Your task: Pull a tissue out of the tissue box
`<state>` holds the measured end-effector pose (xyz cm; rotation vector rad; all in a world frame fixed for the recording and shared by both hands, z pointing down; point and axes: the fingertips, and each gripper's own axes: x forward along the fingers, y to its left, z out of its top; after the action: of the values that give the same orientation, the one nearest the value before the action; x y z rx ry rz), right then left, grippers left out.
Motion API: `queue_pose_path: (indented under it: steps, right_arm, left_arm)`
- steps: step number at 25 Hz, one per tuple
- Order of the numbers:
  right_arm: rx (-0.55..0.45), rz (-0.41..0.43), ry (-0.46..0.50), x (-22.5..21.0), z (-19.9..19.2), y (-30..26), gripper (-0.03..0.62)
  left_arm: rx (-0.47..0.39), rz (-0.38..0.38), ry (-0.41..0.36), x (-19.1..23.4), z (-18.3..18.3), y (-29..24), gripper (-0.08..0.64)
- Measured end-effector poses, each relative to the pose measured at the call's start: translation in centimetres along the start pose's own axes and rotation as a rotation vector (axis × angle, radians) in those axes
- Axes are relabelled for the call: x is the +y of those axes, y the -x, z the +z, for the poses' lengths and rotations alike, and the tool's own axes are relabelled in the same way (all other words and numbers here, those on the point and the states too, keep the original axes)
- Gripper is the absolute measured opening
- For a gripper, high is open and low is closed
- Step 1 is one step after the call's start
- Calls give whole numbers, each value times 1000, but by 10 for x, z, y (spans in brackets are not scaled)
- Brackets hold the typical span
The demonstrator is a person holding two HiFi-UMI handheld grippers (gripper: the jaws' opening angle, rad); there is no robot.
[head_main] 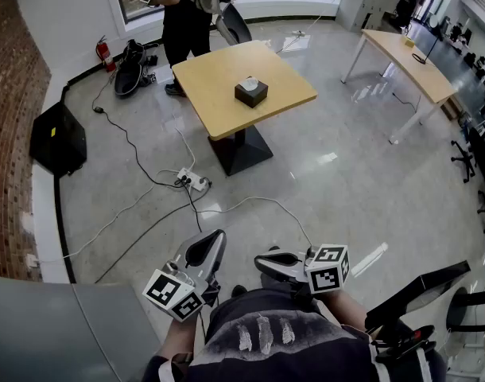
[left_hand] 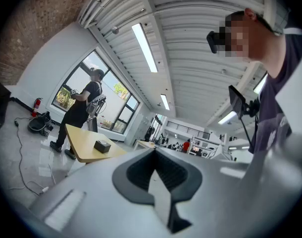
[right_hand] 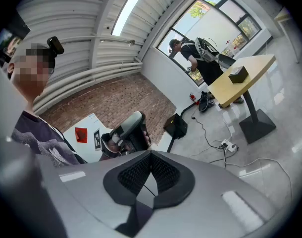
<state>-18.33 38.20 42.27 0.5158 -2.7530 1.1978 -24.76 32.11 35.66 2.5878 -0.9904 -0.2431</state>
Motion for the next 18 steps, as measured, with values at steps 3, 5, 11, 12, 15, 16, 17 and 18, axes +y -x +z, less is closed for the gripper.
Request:
queue_pose_path:
  steps: [3, 5, 11, 12, 15, 16, 17, 18]
  right_arm:
    - [-28, 18, -3, -10, 15, 1, -5]
    - [-48, 34, -25, -21, 30, 3, -5]
    - [-40, 96, -64, -67, 64, 9, -5]
    - [-42, 106, -73, -74, 69, 12, -5]
    - [-75, 98, -102, -103, 90, 32, -5]
    - [-89, 88, -113, -116, 96, 40, -5]
    - [-99, 80, -125, -130, 100, 46, -3]
    - [-104, 78, -137, -143, 103, 50, -5]
  left_arm:
    - [-1, 23, -13, 4, 7, -11, 2]
    - [-1, 32, -11, 6, 12, -23, 2]
    - [43, 50, -12, 19, 13, -83, 2]
    - [49, 59, -13, 21, 13, -93, 2]
    - [76, 45, -9, 24, 9, -135, 2]
    - [86, 36, -4, 27, 6, -152, 2]
    - [95, 31, 3, 30, 3, -167, 2]
    - [102, 34, 9, 34, -1, -179, 2]
